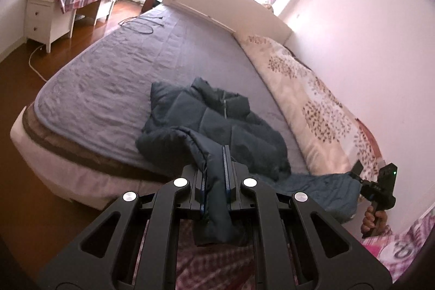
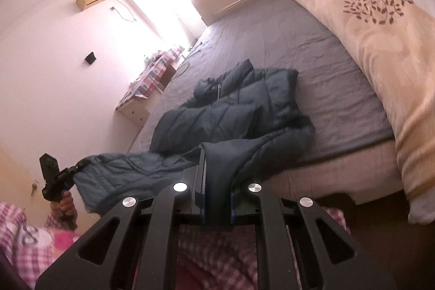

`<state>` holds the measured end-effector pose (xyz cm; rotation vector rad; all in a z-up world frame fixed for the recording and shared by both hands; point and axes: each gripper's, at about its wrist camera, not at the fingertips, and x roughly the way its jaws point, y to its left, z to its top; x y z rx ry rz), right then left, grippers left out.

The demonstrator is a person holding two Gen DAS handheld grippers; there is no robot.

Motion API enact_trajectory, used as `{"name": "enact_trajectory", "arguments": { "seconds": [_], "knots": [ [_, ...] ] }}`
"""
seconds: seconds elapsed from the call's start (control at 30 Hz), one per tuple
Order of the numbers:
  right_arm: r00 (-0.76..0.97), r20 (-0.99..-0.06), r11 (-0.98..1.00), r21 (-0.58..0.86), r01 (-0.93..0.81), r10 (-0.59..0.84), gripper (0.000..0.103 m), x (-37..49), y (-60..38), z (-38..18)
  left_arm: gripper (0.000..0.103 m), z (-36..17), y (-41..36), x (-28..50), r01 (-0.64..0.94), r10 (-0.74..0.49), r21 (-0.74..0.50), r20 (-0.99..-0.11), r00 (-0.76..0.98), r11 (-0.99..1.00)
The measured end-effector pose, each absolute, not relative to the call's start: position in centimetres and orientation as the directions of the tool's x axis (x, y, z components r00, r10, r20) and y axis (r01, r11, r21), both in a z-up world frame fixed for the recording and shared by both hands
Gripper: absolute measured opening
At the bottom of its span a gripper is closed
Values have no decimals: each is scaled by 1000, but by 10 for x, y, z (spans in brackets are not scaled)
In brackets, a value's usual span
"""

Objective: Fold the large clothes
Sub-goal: 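Lift the hem with both grippers and fold it toward the collar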

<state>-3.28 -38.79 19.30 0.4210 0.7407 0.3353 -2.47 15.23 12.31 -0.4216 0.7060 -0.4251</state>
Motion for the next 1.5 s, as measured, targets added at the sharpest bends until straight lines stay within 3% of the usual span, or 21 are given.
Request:
{"name": "enact_trajectory", "arguments": {
  "seconds": [0.27, 0.47, 0.83, 1.27, 1.5],
  "knots": [
    [686, -598, 891, 418, -174, 415, 13, 69, -384, 227, 10, 147, 142, 65, 200, -488, -514, -522, 700, 834],
    [677, -626, 907, 394, -152, 386, 13, 173, -383, 230, 10, 147, 122, 160, 157, -433, -469, -568, 699, 869],
    [598, -757, 937, 349, 28, 264, 13, 346, -385, 145, 10, 79, 93, 313, -37, -285, -403, -707, 647, 914],
    [509, -831, 943, 318, 99, 226, 13, 411, -378, 64, 11, 4, 83, 380, -148, -226, -368, -792, 567, 918],
    [490, -829, 913, 382, 144, 270, 14, 414, -385, 56, 27, -3, 93, 376, -188, -287, -460, -772, 567, 868]
  ]
}}
